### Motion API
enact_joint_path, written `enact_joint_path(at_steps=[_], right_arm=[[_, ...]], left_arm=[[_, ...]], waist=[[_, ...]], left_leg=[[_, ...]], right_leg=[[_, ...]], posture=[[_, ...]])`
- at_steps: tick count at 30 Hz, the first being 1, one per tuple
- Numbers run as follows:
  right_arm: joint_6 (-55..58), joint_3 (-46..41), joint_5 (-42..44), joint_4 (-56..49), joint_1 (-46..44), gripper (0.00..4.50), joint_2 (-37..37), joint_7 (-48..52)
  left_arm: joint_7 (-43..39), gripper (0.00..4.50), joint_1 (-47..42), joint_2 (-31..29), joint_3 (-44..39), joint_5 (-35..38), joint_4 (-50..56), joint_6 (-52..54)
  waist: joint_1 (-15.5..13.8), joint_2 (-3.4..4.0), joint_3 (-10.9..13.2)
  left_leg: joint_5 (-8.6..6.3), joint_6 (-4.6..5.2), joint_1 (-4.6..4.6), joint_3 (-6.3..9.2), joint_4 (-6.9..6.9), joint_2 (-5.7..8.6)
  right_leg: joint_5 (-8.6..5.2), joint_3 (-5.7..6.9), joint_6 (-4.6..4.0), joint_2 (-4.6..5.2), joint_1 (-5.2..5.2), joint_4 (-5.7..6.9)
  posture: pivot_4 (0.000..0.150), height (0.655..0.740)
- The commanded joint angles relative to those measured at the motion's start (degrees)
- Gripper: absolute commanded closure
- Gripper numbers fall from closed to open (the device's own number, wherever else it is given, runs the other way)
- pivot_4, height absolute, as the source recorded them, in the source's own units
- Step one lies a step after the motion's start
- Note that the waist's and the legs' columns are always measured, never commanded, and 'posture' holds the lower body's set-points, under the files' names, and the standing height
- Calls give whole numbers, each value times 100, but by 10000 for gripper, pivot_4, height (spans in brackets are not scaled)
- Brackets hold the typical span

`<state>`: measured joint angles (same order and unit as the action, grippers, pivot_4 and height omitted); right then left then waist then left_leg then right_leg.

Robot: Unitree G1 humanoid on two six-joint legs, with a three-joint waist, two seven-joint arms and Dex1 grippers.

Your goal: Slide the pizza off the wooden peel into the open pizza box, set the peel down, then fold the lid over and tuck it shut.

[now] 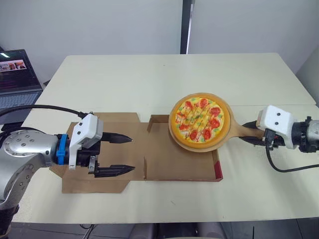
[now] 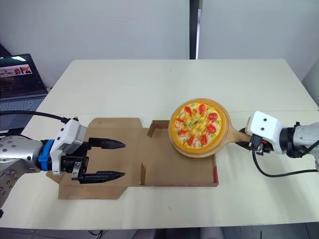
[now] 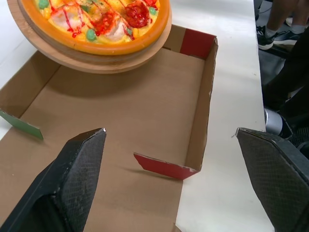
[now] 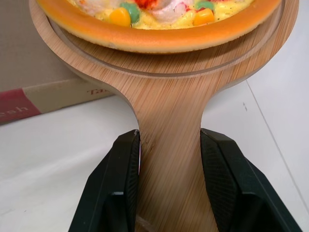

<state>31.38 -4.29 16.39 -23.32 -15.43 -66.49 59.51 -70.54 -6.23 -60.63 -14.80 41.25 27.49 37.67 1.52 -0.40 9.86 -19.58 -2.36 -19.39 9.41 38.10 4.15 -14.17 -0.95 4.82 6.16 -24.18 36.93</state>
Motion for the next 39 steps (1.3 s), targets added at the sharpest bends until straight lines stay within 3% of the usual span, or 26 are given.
enact_joint_path(at_steps=[1,14,27,33,39], right_arm=[[-340,-79,-184,-67,-360,29174,-137,41],[-834,254,-729,414,-856,29174,-74,126],[-1247,-172,-990,1384,-1409,29175,-357,129],[-816,-1046,-695,1495,-921,29175,-400,146],[282,-2255,-309,814,343,29175,191,-160]], left_arm=[[14,0,84,-76,-176,-22,175,-126],[-20,0,208,-60,-62,-100,215,-241],[-89,0,114,9,60,-248,61,-506],[-67,0,-73,72,183,-203,6,-594],[235,0,-555,426,417,95,205,-415]], waist=[[1,0,0],[2,0,0],[3,0,0],[-2,0,0],[-39,0,-1]], left_leg=[[0,0,0,0,0,0],[0,0,-8,-1,0,0],[0,0,-10,-2,0,1],[0,0,-10,-2,-1,1],[0,0,-16,-1,7,2]], right_leg=[[0,1,0,0,0,-1],[1,1,-2,1,-9,-1],[2,0,-4,1,-11,-1],[3,2,-5,1,-11,0],[5,1,-6,1,-11,4]], posture=[[1500,7400],[1500,7400],[1500,7400],[1500,7400],[1500,7400]])
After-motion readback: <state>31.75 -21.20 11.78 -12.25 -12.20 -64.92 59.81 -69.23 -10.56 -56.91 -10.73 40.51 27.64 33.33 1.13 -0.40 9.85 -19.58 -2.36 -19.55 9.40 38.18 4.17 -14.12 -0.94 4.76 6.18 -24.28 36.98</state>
